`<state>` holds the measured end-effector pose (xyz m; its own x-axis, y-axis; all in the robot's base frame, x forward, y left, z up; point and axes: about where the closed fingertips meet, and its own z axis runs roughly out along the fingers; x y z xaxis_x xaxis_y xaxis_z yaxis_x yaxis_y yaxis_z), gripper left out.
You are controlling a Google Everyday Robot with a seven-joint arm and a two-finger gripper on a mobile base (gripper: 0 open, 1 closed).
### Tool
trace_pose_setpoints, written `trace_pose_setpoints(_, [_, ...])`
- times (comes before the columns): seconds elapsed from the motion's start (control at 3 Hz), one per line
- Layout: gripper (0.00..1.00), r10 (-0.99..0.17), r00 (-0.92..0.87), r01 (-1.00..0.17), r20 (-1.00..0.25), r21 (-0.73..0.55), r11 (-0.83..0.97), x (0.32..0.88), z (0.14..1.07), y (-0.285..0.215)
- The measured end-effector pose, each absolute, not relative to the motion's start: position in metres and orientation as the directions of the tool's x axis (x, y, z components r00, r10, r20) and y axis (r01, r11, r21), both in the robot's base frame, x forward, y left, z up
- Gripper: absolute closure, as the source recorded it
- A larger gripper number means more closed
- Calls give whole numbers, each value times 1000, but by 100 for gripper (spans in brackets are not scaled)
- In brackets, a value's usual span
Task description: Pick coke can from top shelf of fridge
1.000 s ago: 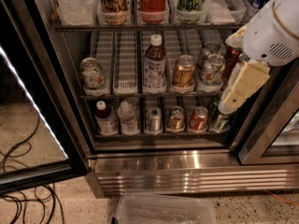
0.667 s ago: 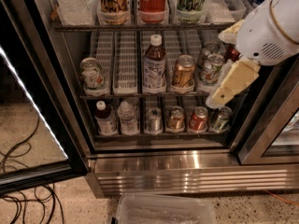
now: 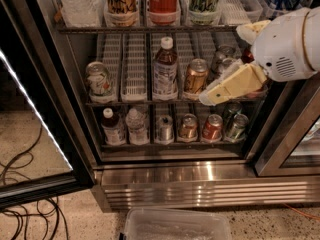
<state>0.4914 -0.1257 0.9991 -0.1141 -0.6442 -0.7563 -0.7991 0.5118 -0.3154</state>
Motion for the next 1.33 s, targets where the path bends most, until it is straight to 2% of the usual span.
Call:
trace_pose_setpoints(0.33, [0, -608, -95, -753, -788, -343, 562, 505, 1017, -128])
trace_pose_setpoints(0.67, [0, -601, -69, -754, -796, -353, 554, 505, 1020, -121])
trace_pose_setpoints(1.0, [0, -574, 3, -733, -819, -392, 556, 517, 1040, -96])
trace_pose_setpoints(1.33, [0, -515, 42, -665, -856, -408, 625, 532, 1061, -80])
